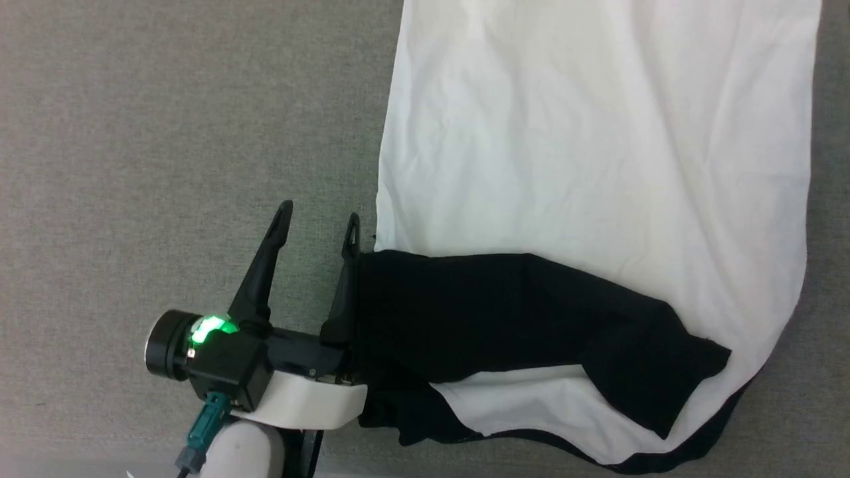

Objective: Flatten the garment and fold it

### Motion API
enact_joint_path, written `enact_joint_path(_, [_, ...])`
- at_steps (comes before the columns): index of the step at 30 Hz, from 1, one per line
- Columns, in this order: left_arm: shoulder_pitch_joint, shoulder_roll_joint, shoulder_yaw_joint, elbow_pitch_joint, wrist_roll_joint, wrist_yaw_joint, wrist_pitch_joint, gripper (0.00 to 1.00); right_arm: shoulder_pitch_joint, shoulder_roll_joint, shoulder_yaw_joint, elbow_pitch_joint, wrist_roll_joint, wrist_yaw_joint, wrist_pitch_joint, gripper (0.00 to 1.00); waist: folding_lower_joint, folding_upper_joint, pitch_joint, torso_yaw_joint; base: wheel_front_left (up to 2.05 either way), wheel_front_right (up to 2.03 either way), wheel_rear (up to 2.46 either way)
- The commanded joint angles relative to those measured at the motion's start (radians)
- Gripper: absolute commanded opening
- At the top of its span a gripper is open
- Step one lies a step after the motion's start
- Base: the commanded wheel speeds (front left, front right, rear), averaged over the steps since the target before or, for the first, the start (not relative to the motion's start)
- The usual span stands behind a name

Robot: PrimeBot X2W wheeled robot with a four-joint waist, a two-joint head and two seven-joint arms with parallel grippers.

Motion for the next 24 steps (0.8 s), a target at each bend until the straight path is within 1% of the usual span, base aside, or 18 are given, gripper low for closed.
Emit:
enact_joint_path(1, [0.010,-0.004,0.003,0.003,0.004,0.001,-0.005,1.00,0.021,0.007,-0.003,-0.011,-0.007,-0.001,-0.021,1.00,0.0000,0.0000,-0.032,-0.004,0.00,0.00,0.00])
enact_joint_path(7, [0.039,-0.004,0.012,0.005,0.005,0.005,-0.005,1.00,0.115,0.050,-0.037,-0.094,-0.053,-0.001,-0.172,1.00,0.0000,0.0000,-0.095,-0.014,0.00,0.00,0.00])
enact_joint_path(14, [0.081,-0.005,0.022,0.017,0.002,0.008,-0.005,1.00,0.271,0.151,-0.105,-0.234,-0.118,-0.001,-0.287,1.00,0.0000,0.0000,-0.179,-0.023,0.00,0.00,0.00])
enact_joint_path(18, [0.105,-0.005,0.025,0.027,-0.002,0.010,-0.005,1.00,0.382,0.227,-0.156,-0.315,-0.169,-0.001,-0.359,1.00,0.0000,0.0000,-0.230,-0.022,0.00,0.00,0.00])
enact_joint_path(24, [0.140,-0.005,0.027,0.033,-0.009,0.016,-0.005,1.00,0.555,0.311,-0.177,-0.398,-0.254,-0.001,-0.478,1.00,0.0000,0.0000,-0.287,-0.027,0.00,0.00,0.00])
